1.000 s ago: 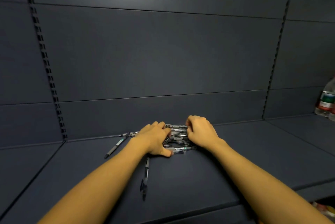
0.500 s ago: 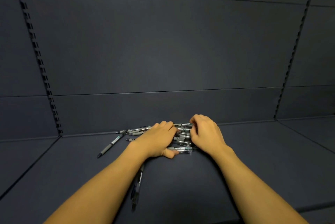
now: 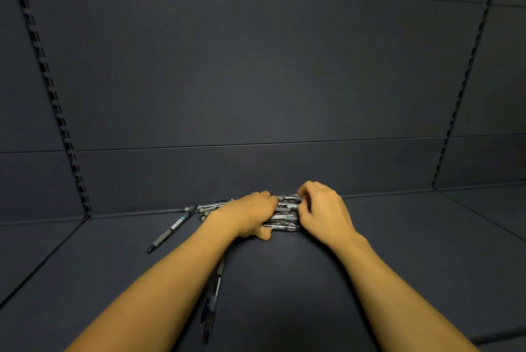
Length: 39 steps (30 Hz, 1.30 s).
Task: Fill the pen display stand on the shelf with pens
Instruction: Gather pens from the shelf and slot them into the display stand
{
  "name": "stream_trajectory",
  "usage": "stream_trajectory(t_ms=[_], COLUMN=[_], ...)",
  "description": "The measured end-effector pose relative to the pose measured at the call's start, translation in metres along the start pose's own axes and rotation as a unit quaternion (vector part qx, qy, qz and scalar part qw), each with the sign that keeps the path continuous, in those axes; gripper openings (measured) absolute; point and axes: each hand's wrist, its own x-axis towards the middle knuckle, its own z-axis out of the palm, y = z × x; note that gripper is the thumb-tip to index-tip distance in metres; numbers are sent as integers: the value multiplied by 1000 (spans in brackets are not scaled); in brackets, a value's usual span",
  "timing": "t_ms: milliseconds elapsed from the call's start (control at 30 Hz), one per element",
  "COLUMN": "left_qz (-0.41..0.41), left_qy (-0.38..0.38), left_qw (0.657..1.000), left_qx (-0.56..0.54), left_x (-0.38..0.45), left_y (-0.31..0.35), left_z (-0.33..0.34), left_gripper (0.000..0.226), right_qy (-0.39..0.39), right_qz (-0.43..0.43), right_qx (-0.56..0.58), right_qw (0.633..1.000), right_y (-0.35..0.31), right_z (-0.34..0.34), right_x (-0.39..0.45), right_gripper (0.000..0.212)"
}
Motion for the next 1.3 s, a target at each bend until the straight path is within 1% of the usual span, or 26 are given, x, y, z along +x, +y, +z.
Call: stream_trajectory(t_ms=[67, 167, 233, 333, 467, 567, 667, 800, 867, 900, 1000, 1033, 1067, 1100, 1167, 1200, 1300], left_qz=[-1, -3, 0, 14, 3, -19, -27, -38, -42, -50, -45, -47, -49, -65, -91, -101, -118], left_qy=[-6, -11, -6, 31, 61, 97, 134, 190, 197, 186, 188, 178, 185, 175, 168, 170, 177], left_qw=[1000, 1000, 999, 991, 989, 979, 965, 958, 954, 956, 961, 961, 957, 957, 962, 962, 957], left_qx=[-1, 13, 48, 126, 137, 180, 222, 210, 220, 220, 200, 205, 220, 220, 194, 191, 198], left_x=[-1, -2, -4, -8, -12, -11, -12, -15, -15, -15, -17, -18, -17, -17, -17, -16, -21], left_y=[0, 1, 4, 9, 17, 18, 17, 12, 10, 10, 5, 6, 5, 4, -1, -4, -9], left_z=[-2, -4, -4, -3, 0, 1, 4, 7, 6, 5, 6, 4, 3, 3, 3, 2, -4], left_gripper=[57, 51, 48, 48, 42, 35, 34, 35, 47, 49, 42, 41, 41, 38, 22, 20, 25], right_qy=[3, 2, -1, -3, 0, 11, 28, 52, 66, 72, 88, 94, 98, 103, 109, 109, 99], right_qz=[4, 4, 2, 3, 2, -4, -17, -21, -20, -20, -23, -23, -23, -22, -13, -5, 11], right_qx=[2, 0, 2, 4, 1, 5, 14, 27, 30, 31, 35, 37, 40, 43, 54, 61, 75], right_qw=[1000, 1000, 1000, 1000, 1000, 1000, 999, 998, 997, 997, 995, 995, 994, 994, 992, 992, 992], right_y=[0, -1, -1, -2, -3, -3, -2, 0, 1, 2, 1, 1, 0, -1, -1, 0, 0], right_z=[-1, -2, -2, -2, -2, -4, -5, -5, -5, -5, -5, -5, -5, -5, -6, -6, -8], right_x=[0, -2, -2, -3, -3, -3, -4, -4, -3, -2, -2, -3, -3, -4, -3, -2, -1], right_gripper=[12, 12, 12, 12, 11, 10, 8, 10, 10, 11, 12, 13, 13, 13, 13, 13, 14])
